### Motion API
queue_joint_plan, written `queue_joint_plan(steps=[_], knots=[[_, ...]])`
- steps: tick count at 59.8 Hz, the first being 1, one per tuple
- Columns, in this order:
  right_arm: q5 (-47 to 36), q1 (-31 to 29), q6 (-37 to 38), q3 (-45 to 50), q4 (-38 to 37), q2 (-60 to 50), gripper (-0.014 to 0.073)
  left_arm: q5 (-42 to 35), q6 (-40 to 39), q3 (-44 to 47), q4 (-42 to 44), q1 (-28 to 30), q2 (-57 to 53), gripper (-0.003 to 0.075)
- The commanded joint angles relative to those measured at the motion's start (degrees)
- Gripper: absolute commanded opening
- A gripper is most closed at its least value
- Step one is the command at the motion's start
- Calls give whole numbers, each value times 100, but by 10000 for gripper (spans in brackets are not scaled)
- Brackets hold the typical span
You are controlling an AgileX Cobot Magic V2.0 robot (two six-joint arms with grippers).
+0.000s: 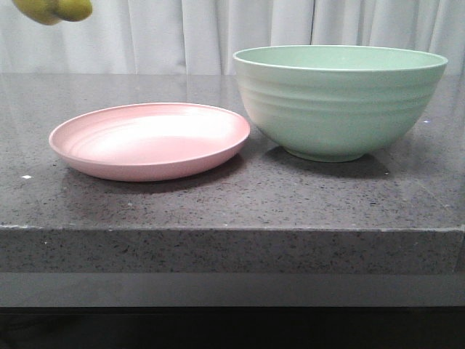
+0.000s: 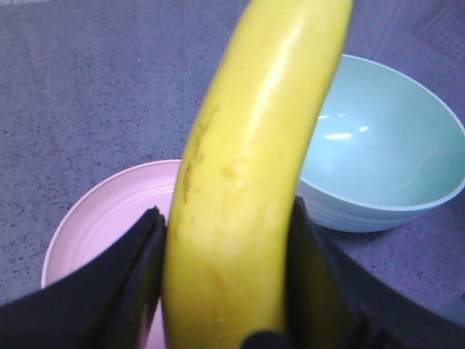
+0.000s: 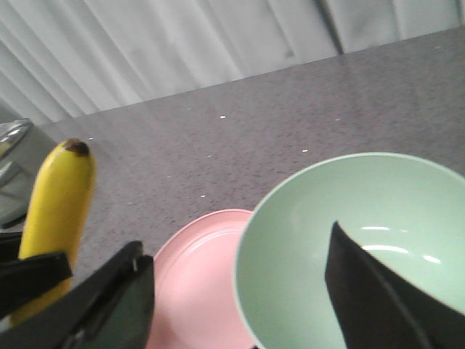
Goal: Transfer banana from pink plate to green bowl
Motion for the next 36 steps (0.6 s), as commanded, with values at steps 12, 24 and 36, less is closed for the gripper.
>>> queue_joint_plan(steps=[12, 24, 36], knots=[[-1122, 1129, -33, -915, 423, 1116, 519, -536, -7, -171, -64, -41, -130, 186], [-1220, 1372, -33, -1485, 600, 1758, 519, -536, -7, -171, -64, -41, -130, 186], [-1177, 1377, -33, -1925, 788, 2217, 519, -536, -7, -171, -64, -41, -130, 186]])
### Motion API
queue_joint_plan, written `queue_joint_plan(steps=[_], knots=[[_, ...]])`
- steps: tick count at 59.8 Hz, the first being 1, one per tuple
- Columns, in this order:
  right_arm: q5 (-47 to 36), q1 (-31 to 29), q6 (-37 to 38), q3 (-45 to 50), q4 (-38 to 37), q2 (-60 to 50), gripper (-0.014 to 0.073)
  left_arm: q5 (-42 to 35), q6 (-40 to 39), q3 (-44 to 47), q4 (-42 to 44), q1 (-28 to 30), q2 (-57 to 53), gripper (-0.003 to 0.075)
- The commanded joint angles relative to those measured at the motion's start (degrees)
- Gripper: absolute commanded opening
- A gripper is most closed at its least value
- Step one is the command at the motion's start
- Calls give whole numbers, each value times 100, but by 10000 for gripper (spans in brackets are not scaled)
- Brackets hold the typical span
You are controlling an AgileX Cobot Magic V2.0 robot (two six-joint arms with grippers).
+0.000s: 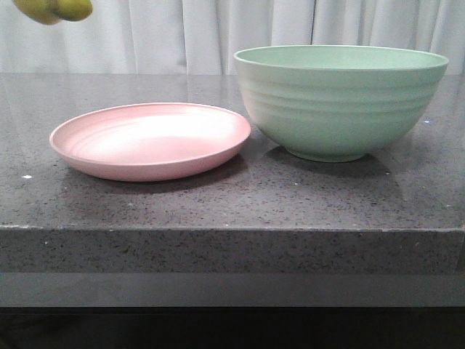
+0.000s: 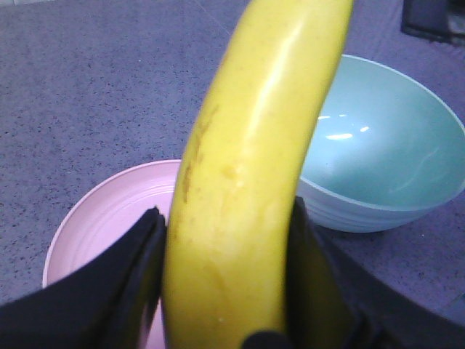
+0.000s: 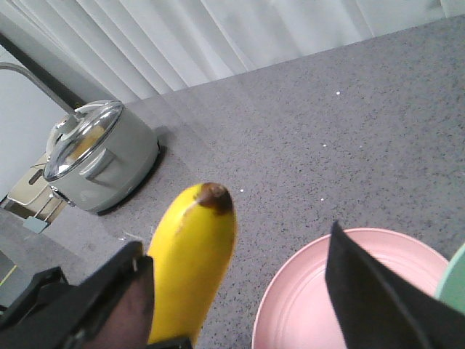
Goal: Transfer banana from pink plate to green bowl
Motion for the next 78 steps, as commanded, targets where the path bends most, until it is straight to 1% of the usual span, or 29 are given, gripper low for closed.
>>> queue_joint_plan(steps=[1, 8, 27, 42, 45, 47, 55, 63, 68, 71, 78], knots=[[-393, 16, -33, -388, 87, 10, 519, -536, -7, -171, -64, -41, -130, 186], [-294, 28, -33, -595, 111, 201, 519, -536, -7, -171, -64, -41, -130, 186], [-333, 338, -33, -922, 147, 676, 519, -536, -7, -171, -64, -41, -130, 186], [-189, 363, -33, -1264, 153, 1030, 513, -536, -7, -171, -64, -41, -130, 186], [-175, 363, -33, -1271, 153, 1056, 480, -536, -7, -171, -64, -41, -130, 186], [-175, 363, -33, -1271, 153, 1056, 440, -536, -7, -171, -64, -41, -130, 186], [-186, 363, -33, -1271, 153, 1056, 240, -536, -7, -171, -64, -41, -130, 186], [-186, 363, -33, -1271, 153, 1056, 76, -536, -7, -171, -64, -41, -130, 186], [-186, 363, -33, -1271, 153, 1056, 20, -536, -7, -171, -64, -41, -130, 186], [-181, 363, -33, -1271, 153, 1056, 4, -536, -7, -171, -64, -41, -130, 186], [-181, 363, -33, -1271, 153, 1056, 4, -536, -7, -171, -64, -41, -130, 187]])
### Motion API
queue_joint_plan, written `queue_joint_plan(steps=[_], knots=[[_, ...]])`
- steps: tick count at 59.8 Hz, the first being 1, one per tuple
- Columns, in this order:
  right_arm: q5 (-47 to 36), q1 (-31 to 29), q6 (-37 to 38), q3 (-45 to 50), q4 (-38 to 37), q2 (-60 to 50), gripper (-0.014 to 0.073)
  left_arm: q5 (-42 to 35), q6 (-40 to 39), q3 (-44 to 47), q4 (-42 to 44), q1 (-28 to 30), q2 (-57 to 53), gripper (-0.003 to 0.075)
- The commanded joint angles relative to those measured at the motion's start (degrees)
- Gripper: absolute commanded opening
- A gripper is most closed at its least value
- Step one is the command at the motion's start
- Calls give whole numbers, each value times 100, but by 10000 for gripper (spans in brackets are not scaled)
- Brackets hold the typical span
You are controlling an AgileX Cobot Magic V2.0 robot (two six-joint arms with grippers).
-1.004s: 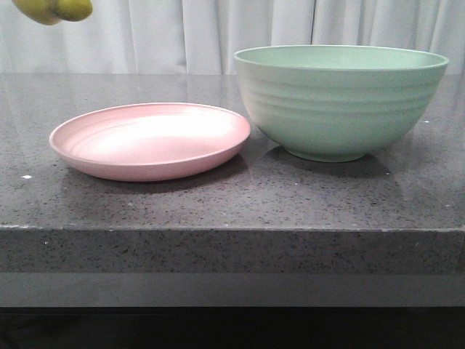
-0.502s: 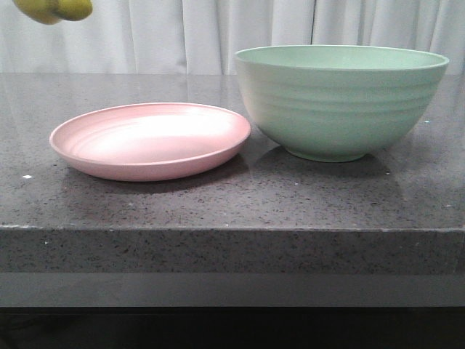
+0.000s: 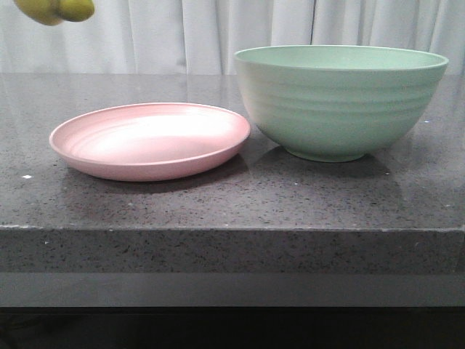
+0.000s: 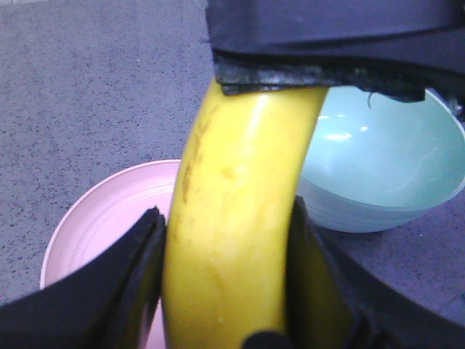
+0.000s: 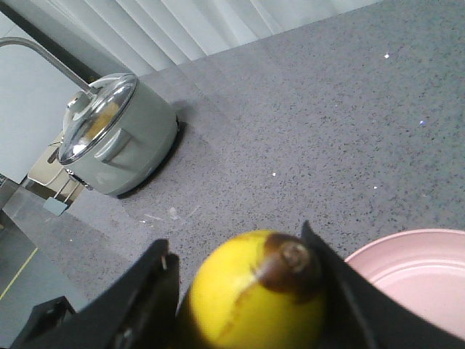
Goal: Transfer banana from pink plate to green bowl
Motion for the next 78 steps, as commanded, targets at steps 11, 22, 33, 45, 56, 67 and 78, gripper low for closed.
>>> queue_joint_plan(steps=[11, 22, 33, 45, 56, 67, 78], knots=[[-291, -2, -87, -199, -51, -201, 4, -523, -7, -171, -43, -41, -130, 233], [-291, -2, -87, -199, -51, -201, 4, -523, -7, -171, -31, -41, -130, 569], [-326, -2, -87, -199, -51, -201, 4, -523, -7, -171, -31, -41, -130, 691], [-672, -181, -97, -199, -236, -201, 4, -523, -7, -171, -31, -41, -130, 691], [-918, -811, -97, -199, -612, -201, 4, -523, -7, -171, -31, -41, -130, 691], [-814, -1475, -97, -240, -1101, -201, 4, -523, -7, -171, -31, -41, -130, 691], [-734, -1886, -97, -266, -1781, -201, 4, -523, -7, -171, -31, -41, -130, 691]])
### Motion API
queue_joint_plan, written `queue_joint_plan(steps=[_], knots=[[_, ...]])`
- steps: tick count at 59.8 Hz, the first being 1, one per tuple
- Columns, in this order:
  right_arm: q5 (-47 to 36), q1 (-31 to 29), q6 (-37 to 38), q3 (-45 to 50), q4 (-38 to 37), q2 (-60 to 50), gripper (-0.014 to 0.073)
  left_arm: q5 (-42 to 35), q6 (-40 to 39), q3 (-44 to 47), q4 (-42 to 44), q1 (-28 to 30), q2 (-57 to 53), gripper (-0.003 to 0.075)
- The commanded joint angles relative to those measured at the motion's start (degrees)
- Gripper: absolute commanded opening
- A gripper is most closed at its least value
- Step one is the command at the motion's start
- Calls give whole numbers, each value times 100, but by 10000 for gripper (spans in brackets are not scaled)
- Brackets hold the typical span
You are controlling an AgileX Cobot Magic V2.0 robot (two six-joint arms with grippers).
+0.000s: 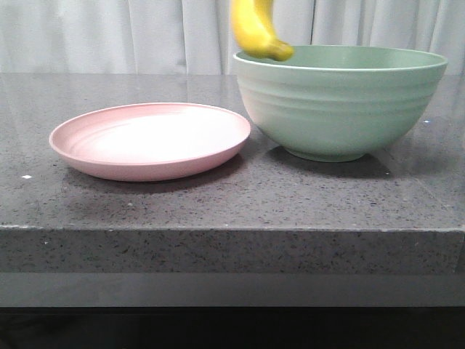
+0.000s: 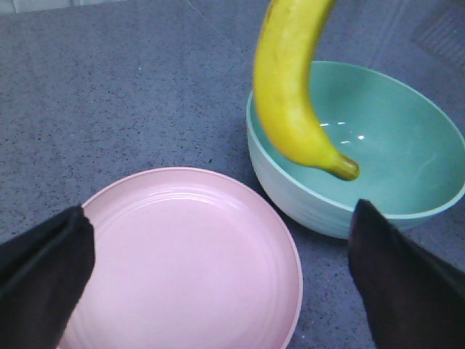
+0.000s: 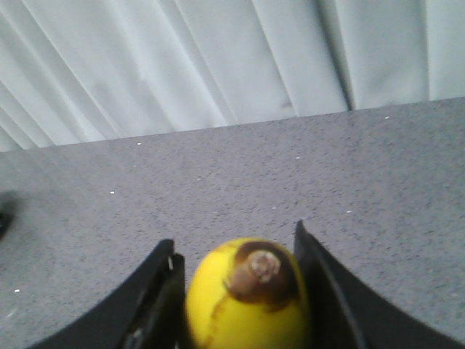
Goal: Transfer banana from pink plate to green bowl
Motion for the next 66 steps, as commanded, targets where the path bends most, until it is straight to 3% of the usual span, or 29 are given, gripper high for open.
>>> queue_joint_plan(steps=[1, 17, 27, 56, 66], knots=[[-369, -156, -44, -245, -305, -247, 4, -455, -7, -171, -31, -41, -130, 691], [578, -440, -44, -245, -998, -216, 5, -455, -7, -171, -31, -41, -130, 691], [1042, -453, -44, -245, -1024, -65, 5, -455, -7, -171, -31, -41, -130, 691], [1132, -453, -44, -245, -1024, 296, 10, -455, -7, -171, -31, -41, -130, 691], [1131, -453, -44, -245, -1024, 296, 155, -455, -7, -171, -31, -41, -130, 691]])
